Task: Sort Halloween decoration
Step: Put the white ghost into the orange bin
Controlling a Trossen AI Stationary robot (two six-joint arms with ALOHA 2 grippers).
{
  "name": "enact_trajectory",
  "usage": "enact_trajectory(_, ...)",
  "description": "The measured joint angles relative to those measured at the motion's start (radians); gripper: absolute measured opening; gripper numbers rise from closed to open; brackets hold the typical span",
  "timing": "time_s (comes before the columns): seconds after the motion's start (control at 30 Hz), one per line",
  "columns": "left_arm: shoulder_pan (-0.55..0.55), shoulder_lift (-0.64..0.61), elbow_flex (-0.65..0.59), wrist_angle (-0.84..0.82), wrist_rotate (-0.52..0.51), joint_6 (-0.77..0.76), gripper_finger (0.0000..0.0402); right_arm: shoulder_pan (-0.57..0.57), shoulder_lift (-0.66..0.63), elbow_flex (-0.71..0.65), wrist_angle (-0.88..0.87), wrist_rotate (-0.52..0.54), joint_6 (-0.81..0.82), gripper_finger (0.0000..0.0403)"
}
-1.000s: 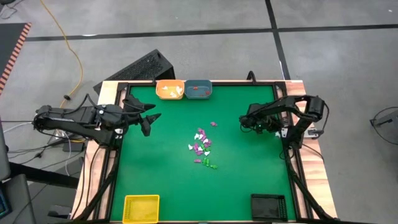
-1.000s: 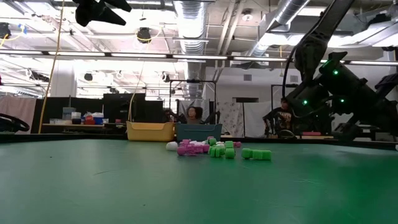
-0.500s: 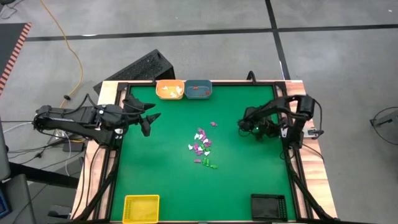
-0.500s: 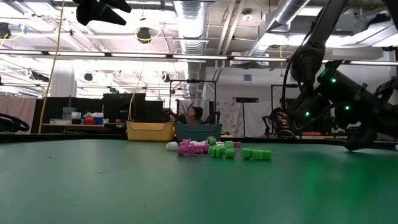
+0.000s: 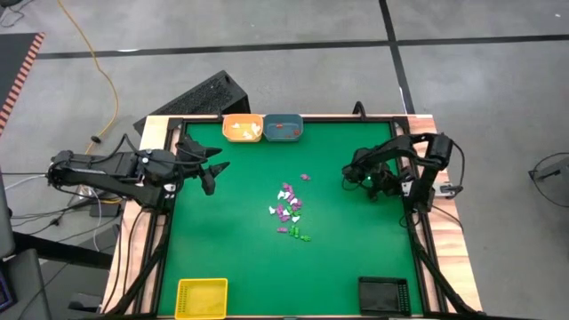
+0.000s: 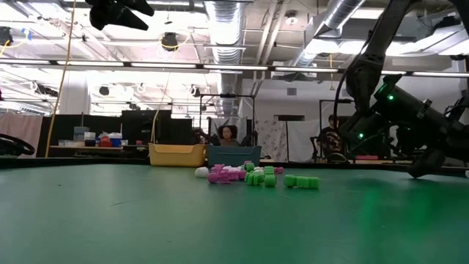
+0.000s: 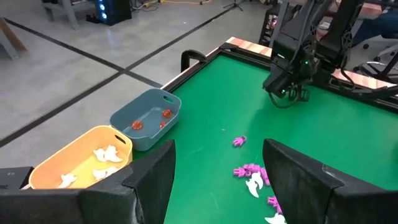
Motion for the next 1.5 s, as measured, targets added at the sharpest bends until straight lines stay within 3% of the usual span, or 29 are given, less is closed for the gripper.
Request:
enact_trajectory(0.13, 0.0, 0.0, 0.0, 0.0, 0.0, 0.0, 0.0231, 0.001, 0.014, 0.009, -0.021, 0.041, 0.04, 0.0)
enact_trajectory(0.3, 0.0, 0.0, 0.0, 0.001, 0.0, 0.021, 0.0231, 0.009, 0.015, 0.024, -0.008, 0.053, -0.028, 0.0)
enact_trajectory(0.4, 0.0, 0.0, 0.0, 0.001, 0.0, 0.025, 0.0231, 0.031, 0.017, 0.054, 0.019, 0.122, -0.002, 0.0)
enact_trajectory(0.63, 0.0, 0.0, 0.0, 0.002, -0.001, 0.012, 0.0231, 0.051, 0.017, 0.1, 0.082, 0.126, 0.001, 0.0)
enact_trajectory(0.77, 0.0, 0.0, 0.0, 0.002, -0.001, 0.01, 0.0231, 0.108, 0.02, 0.188, 0.083, 0.146, -0.045, 0.0)
enact_trajectory(0.9, 0.0, 0.0, 0.0, 0.002, -0.007, 0.007, 0.0231, 0.184, 0.018, 0.287, -0.044, 0.206, 0.042, 0.0)
enact_trajectory(1.0, 0.0, 0.0, 0.0, 0.002, -0.008, 0.002, 0.0231, 0.195, 0.017, 0.279, -0.139, 0.21, 0.117, 0.0)
enact_trajectory(1.5, 0.0, 0.001, 0.0, 0.009, -0.008, 0.002, 0.0231, 0.171, 0.015, 0.09, -0.067, 0.105, 0.191, 0.0)
